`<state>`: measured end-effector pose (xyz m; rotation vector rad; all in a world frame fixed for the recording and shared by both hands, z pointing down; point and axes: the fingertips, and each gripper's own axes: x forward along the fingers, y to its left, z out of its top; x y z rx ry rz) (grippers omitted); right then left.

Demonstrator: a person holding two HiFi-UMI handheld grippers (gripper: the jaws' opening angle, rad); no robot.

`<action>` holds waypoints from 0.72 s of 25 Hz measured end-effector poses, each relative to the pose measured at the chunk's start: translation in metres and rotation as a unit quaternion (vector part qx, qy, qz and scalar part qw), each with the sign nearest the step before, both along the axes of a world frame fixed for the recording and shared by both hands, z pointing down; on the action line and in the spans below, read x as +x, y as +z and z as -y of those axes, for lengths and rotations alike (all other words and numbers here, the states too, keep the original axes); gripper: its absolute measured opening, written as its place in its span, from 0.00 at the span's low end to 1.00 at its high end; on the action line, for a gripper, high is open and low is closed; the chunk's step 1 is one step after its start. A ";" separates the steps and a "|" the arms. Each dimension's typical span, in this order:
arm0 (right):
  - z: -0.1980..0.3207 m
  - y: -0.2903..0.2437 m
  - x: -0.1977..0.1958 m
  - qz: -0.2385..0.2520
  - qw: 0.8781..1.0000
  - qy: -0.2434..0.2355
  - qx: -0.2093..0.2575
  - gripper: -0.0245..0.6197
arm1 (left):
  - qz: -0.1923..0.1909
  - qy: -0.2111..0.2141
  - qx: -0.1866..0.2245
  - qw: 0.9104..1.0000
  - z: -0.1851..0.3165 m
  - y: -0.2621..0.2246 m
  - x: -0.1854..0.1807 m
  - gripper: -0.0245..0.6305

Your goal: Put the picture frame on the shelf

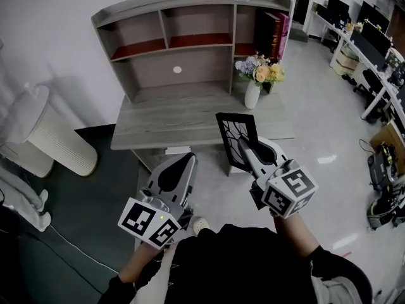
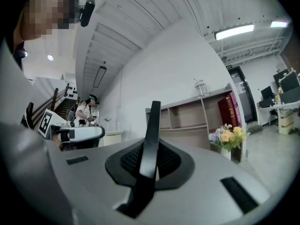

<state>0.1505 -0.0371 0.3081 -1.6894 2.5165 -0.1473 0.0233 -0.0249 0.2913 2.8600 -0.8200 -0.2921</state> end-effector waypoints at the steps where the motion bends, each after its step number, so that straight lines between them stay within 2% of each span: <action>1: 0.013 -0.003 -0.001 0.000 1.000 0.003 0.000 0.09 | 0.000 0.001 0.000 1.000 0.013 -0.003 -0.003 0.05; 12: 0.110 -0.026 -0.023 0.005 0.999 0.026 0.021 0.09 | -0.006 0.004 0.022 1.000 0.110 -0.024 -0.036 0.05; 18: 0.138 -0.023 -0.032 0.006 0.999 0.031 0.027 0.09 | -0.012 0.005 0.012 1.000 0.148 -0.024 -0.056 0.05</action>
